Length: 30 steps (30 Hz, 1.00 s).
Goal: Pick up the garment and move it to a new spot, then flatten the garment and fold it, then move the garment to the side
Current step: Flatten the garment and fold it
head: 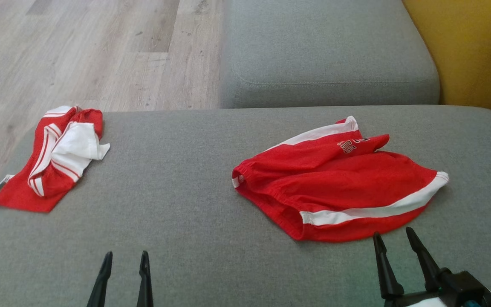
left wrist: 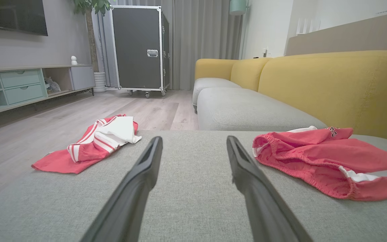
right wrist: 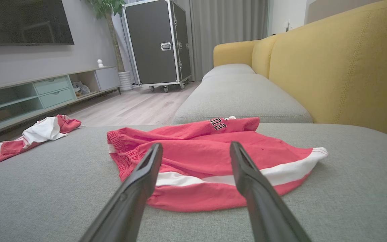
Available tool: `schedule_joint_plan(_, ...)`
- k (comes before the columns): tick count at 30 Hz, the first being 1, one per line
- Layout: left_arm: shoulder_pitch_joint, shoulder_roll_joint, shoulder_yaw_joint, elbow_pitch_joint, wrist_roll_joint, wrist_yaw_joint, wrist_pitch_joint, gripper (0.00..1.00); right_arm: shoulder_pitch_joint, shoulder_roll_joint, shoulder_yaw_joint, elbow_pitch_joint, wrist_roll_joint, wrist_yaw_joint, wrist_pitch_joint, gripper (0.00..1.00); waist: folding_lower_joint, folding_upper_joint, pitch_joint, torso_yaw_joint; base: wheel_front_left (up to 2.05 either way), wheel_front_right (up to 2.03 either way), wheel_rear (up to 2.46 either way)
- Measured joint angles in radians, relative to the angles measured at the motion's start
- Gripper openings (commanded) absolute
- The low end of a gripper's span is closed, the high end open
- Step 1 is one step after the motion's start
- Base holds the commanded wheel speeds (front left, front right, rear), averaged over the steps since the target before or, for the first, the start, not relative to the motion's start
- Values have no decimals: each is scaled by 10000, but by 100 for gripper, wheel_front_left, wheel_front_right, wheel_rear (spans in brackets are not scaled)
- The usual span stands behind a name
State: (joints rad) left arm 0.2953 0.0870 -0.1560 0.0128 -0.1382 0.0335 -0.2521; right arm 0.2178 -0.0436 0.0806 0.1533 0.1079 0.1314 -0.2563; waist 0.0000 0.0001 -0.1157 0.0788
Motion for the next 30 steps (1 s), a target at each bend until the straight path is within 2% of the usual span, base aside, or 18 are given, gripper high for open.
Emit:
schedule_joint_plan(22, -9, -222, 194, 435, 234, -345, 0, 100, -1, 0, 23, 25, -36, 0, 0, 100, 0, 0, 0, -334, 0, 0, 0)
schedule_joint_plan(30, -581, -247, -663, 1243, -176, -828, 0, 100, -32, 0, 174, -148, -255, 0, 0, 100, 0, 0, 466, -878, 0, 0, 0)
